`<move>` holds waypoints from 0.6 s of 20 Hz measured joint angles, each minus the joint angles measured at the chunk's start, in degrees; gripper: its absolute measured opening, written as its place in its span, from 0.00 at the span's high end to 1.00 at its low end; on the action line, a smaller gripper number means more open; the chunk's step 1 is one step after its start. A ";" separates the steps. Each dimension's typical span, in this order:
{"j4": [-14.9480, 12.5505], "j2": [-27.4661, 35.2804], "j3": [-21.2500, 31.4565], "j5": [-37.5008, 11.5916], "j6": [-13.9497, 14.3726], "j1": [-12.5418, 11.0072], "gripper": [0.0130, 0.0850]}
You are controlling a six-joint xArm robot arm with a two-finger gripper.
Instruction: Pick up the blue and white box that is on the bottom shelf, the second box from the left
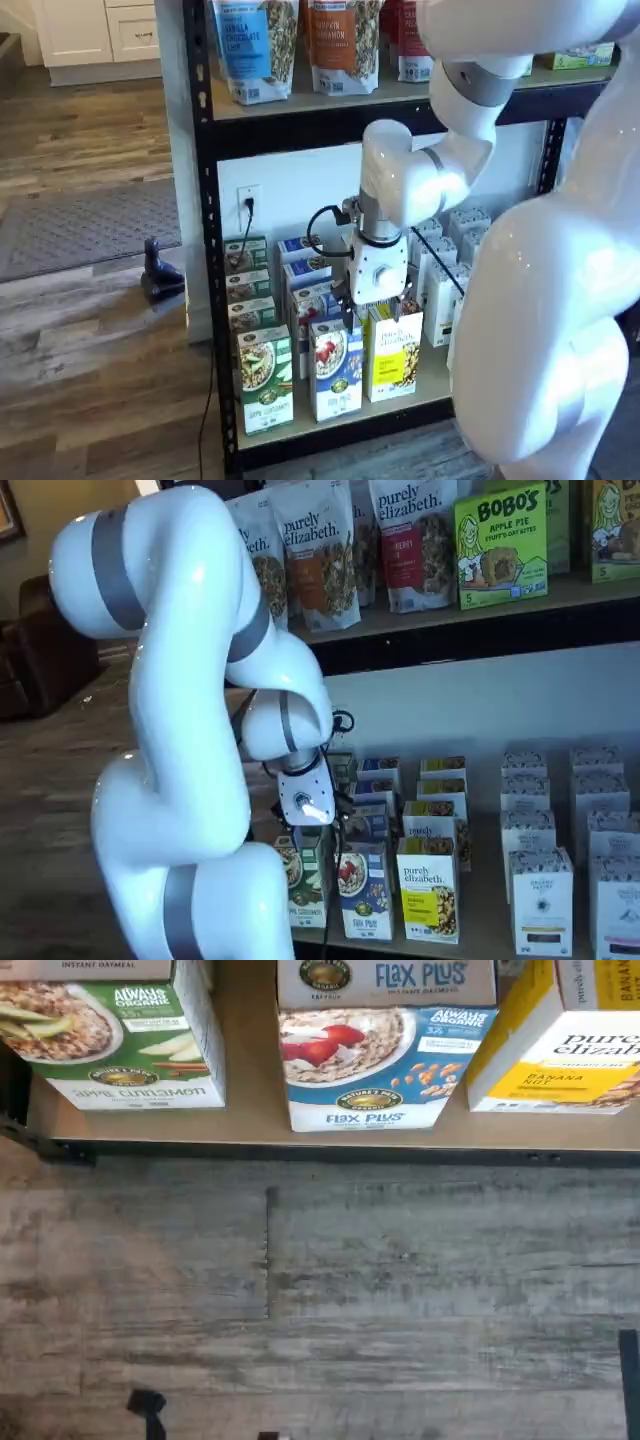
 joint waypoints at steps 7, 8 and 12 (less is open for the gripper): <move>0.67 5.94 -2.89 -2.90 0.60 1.19 0.00; 0.93 6.75 -3.16 -3.60 0.56 1.38 0.00; 1.10 10.64 -4.93 -5.43 1.07 2.01 0.00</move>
